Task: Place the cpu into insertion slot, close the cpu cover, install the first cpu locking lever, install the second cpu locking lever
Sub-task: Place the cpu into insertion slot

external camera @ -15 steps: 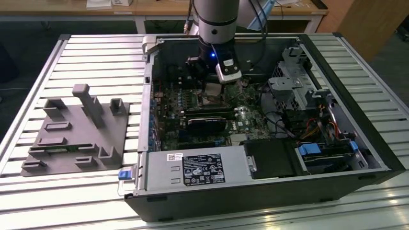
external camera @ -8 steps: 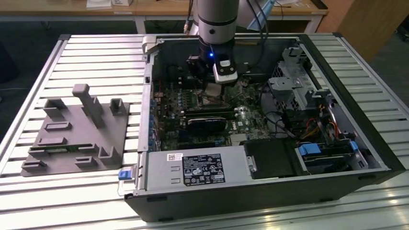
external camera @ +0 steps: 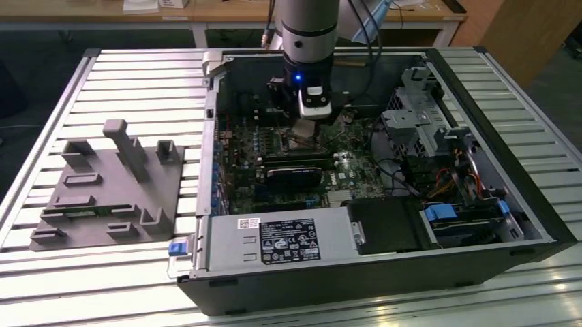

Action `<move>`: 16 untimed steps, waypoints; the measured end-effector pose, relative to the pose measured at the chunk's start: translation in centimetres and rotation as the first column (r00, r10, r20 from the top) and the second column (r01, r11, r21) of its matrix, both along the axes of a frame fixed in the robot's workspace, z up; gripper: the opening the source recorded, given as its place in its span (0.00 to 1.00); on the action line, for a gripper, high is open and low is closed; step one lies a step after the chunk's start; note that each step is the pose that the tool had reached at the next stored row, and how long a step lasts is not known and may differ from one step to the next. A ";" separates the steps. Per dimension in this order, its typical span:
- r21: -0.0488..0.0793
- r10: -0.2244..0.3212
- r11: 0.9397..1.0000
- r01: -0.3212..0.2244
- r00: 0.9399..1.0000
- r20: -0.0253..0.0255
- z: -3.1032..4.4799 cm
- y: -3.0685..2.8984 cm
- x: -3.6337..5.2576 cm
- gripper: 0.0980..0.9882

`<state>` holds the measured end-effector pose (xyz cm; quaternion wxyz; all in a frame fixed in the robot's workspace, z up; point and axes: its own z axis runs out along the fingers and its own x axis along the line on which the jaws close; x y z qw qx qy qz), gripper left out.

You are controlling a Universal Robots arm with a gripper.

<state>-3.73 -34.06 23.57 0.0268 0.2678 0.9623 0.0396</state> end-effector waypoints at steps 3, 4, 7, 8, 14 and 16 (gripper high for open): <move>0.000 -0.042 0.999 0.042 0.999 0.000 -0.01 0.00 0.00 0.50; 0.000 -0.055 0.998 0.055 0.998 0.000 -0.01 0.00 0.00 0.50; 0.000 -0.097 0.995 0.097 0.995 0.000 -0.02 0.00 0.00 0.50; 0.000 -0.110 0.994 0.110 0.994 0.000 -0.02 0.00 0.00 0.50; 0.000 -0.188 0.982 0.188 0.982 0.000 -0.03 0.00 0.00 0.50; 0.000 -0.214 0.977 0.214 0.977 0.000 -0.04 0.00 0.00 0.50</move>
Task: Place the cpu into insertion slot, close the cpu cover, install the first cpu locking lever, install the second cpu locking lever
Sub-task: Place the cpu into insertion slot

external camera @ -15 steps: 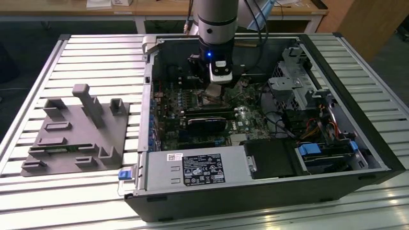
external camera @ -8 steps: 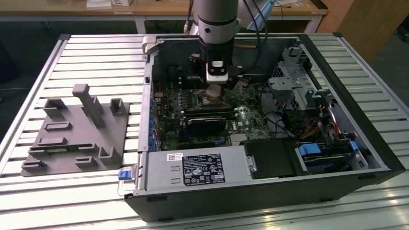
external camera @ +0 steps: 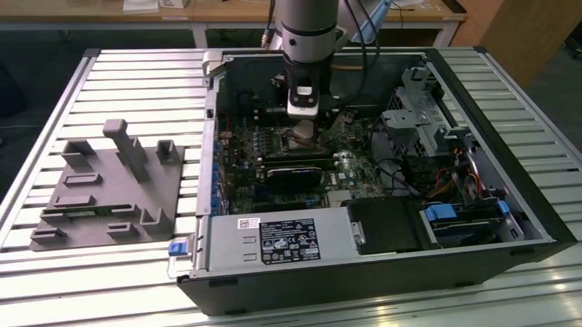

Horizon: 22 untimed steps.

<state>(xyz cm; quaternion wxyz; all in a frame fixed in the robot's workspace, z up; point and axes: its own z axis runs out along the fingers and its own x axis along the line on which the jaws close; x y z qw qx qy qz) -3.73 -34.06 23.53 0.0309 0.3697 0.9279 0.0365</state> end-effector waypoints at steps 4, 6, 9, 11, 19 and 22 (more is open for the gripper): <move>0.000 -0.049 0.999 0.049 0.999 0.000 -0.01 0.00 0.00 0.50; 0.000 -0.073 0.997 0.073 0.997 0.000 -0.01 0.00 0.00 0.50; 0.000 -0.112 0.994 0.112 0.994 0.000 -0.02 0.00 0.00 0.50; 0.000 -0.137 0.991 0.137 0.991 0.000 -0.02 0.00 0.00 0.50; 0.000 -0.243 0.970 0.243 0.970 0.000 -0.06 0.00 0.00 0.50; 0.000 -0.290 0.957 0.290 0.957 0.000 -0.11 0.00 0.00 0.50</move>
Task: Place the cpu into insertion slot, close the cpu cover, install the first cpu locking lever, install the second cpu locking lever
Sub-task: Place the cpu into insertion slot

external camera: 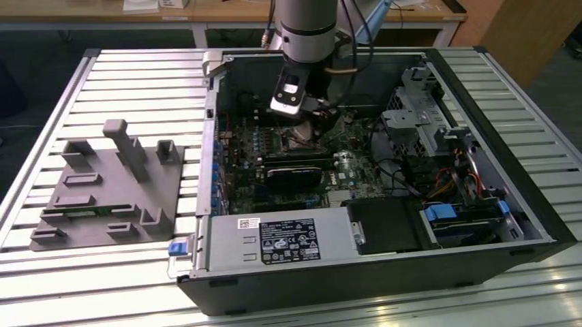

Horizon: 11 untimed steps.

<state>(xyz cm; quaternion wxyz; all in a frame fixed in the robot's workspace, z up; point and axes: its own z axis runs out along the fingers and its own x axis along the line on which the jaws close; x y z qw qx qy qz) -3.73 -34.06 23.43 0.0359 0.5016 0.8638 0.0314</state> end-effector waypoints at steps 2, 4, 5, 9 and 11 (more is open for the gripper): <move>0.000 -0.035 0.999 0.035 0.999 0.000 -0.04 0.00 0.00 0.50; 0.000 -0.070 0.998 0.070 0.998 0.000 -0.07 0.00 0.00 0.50; 0.000 -0.088 0.996 0.088 0.996 0.000 -0.09 0.00 0.00 0.50; 0.000 -0.159 0.987 0.159 0.987 0.000 -0.15 0.00 0.00 0.50; 0.000 -0.195 0.981 0.195 0.981 0.000 -0.19 0.00 0.00 0.50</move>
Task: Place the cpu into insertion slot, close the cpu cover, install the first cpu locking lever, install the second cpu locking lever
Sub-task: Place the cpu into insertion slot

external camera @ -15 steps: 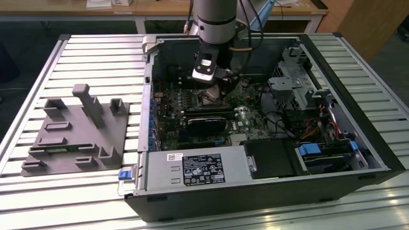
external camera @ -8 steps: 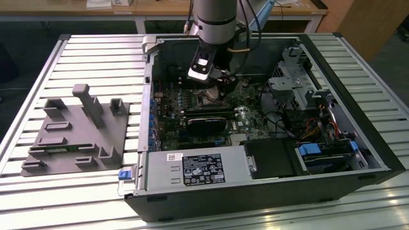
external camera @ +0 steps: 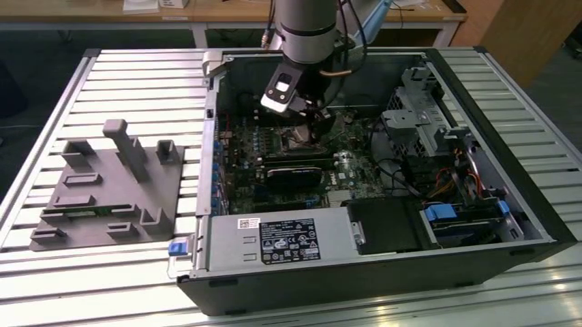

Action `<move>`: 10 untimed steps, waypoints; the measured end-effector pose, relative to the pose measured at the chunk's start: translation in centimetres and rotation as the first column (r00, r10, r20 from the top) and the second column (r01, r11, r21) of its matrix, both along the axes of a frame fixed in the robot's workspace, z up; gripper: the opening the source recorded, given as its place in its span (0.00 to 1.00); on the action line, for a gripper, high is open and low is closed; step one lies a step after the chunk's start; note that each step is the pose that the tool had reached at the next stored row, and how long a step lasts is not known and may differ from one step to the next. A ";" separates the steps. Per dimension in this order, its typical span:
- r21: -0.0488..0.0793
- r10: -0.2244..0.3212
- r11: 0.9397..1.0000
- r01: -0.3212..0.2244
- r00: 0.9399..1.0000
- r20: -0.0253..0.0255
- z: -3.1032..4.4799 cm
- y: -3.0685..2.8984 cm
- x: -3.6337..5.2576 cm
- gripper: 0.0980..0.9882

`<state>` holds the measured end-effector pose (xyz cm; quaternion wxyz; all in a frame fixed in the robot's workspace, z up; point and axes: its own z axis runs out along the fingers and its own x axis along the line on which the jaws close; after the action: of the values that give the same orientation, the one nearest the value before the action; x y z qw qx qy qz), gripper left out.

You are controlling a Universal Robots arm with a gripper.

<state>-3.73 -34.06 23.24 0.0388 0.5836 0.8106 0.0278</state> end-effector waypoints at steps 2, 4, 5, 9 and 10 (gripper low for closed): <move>0.000 -0.037 0.999 0.037 0.999 0.000 -0.06 0.00 0.00 0.50; 0.000 -0.073 0.997 0.073 0.997 0.000 -0.11 0.00 0.00 0.50; 0.000 -0.087 0.996 0.087 0.996 0.000 -0.13 0.00 0.00 0.50; 0.000 -0.123 0.992 0.123 0.992 0.000 -0.19 0.08 0.07 0.50; 0.000 -0.130 0.992 0.130 0.992 0.000 -0.20 0.12 0.12 0.50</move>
<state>-3.62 -33.93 23.04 0.0406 0.6351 0.7710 0.0253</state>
